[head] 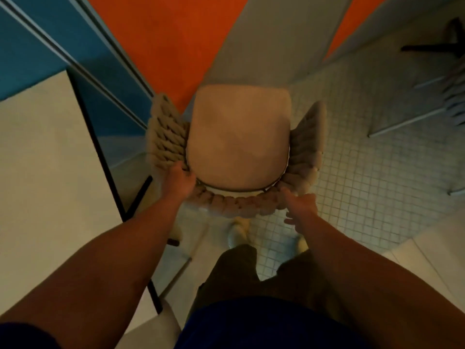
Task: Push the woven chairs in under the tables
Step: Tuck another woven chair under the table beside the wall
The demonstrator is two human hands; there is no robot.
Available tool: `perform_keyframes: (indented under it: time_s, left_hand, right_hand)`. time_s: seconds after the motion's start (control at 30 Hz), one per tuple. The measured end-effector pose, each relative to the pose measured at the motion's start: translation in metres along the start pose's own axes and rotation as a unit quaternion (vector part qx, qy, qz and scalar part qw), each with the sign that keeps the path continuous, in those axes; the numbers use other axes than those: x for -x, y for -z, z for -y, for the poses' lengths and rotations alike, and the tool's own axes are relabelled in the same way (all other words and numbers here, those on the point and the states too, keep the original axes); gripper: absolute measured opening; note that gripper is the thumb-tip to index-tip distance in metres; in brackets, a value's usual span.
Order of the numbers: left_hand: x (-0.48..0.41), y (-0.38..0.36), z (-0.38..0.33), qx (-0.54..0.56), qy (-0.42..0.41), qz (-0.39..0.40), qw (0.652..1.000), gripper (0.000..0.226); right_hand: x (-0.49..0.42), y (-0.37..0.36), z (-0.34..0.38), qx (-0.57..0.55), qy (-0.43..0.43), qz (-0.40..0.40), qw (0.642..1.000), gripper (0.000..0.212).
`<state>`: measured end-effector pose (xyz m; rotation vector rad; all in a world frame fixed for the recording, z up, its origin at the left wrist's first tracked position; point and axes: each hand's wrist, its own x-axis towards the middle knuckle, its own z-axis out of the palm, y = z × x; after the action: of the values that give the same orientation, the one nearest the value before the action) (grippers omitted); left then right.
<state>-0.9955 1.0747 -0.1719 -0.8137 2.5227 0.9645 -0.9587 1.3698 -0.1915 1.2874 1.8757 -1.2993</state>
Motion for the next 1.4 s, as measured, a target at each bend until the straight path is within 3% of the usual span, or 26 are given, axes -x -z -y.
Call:
perform_keyframes:
  time_s: [0.17,0.27,0.4,0.47,0.57,0.63,0.73,0.87,0.93,1.33,1.4]
  left_hand:
    - [-0.068,0.018,0.014,-0.037,0.034,-0.043,0.998,0.024]
    - [-0.103,0.023,0.026,-0.073,0.06,-0.071,0.993,0.046]
    - [-0.181,0.014,0.083,-0.045,0.085,-0.066,0.993,0.076]
    - [-0.198,0.016,0.093,-0.02,0.109,-0.06,0.992,0.085]
    - [-0.161,0.035,0.056,0.041,0.143,-0.054,0.987,0.081]
    - [-0.153,0.034,0.056,0.143,0.199,-0.039,0.969,0.076]
    - [-0.154,0.027,0.075,0.234,0.213,-0.016,0.949,0.073]
    - [-0.161,0.022,0.092,0.259,0.207,-0.022,0.943,0.077]
    - [-0.157,0.022,0.09,0.279,0.2,-0.027,0.939,0.065]
    - [-0.119,-0.002,0.099,0.304,0.216,-0.083,0.924,0.032]
    - [-0.125,-0.012,0.125,0.3,0.237,-0.069,0.921,0.037]
  right_hand:
    - [-0.02,-0.031,-0.002,-0.114,-0.054,-0.041,0.991,0.072]
    - [-0.032,-0.044,-0.009,-0.182,-0.089,-0.051,0.978,0.057]
    - [-0.05,-0.06,-0.02,-0.213,-0.076,-0.078,0.971,0.061]
    - [-0.055,-0.064,-0.023,-0.243,-0.06,-0.086,0.964,0.054]
    - [-0.056,-0.068,-0.02,-0.306,-0.056,-0.075,0.947,0.036]
    - [-0.056,-0.069,-0.018,-0.333,-0.062,-0.078,0.938,0.034]
    - [-0.058,-0.071,-0.019,-0.357,-0.057,-0.079,0.929,0.032]
    - [-0.06,-0.071,-0.02,-0.368,-0.041,-0.082,0.925,0.04]
    - [-0.06,-0.072,-0.023,-0.363,-0.044,-0.085,0.927,0.043]
    - [-0.08,-0.048,-0.01,-0.291,0.0,-0.062,0.955,0.034]
    - [-0.089,-0.041,-0.001,-0.269,0.015,-0.055,0.962,0.034]
